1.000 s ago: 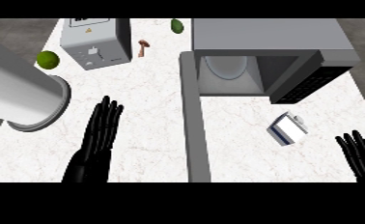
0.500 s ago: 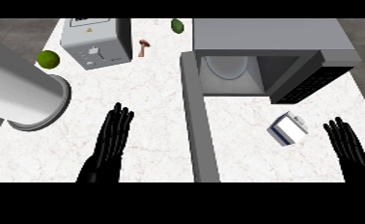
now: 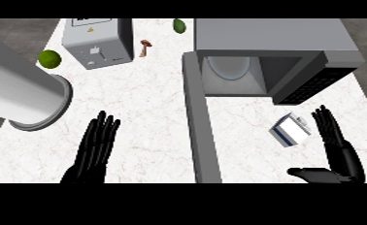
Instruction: Pick up the milk, place it into the microwave and close the microwave
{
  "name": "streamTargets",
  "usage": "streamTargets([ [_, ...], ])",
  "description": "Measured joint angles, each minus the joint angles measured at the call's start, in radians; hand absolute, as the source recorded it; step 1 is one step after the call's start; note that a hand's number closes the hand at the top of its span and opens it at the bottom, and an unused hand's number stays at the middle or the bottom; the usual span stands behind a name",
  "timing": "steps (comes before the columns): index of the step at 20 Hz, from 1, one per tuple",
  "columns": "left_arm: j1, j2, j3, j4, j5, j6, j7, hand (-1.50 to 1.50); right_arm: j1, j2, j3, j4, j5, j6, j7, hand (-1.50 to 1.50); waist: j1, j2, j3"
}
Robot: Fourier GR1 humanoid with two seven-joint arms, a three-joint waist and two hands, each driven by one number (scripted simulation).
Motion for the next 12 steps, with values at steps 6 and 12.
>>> streamTargets([
  [6,0.032,0.037,0.064,0.019,0.066,-0.055,-0.058,-1.5,-0.138,-0.029,-0.009,0.242,0.045,-0.087,-0.101,-1.5,0.004,0.001,0.0],
  [12,0.079,0.07,0.103,0.005,0.108,-0.1,-0.079,-1.5,-0.254,-0.052,-0.031,0.462,0.059,-0.147,-0.18,1.5,0.008,0.002,0.001],
])
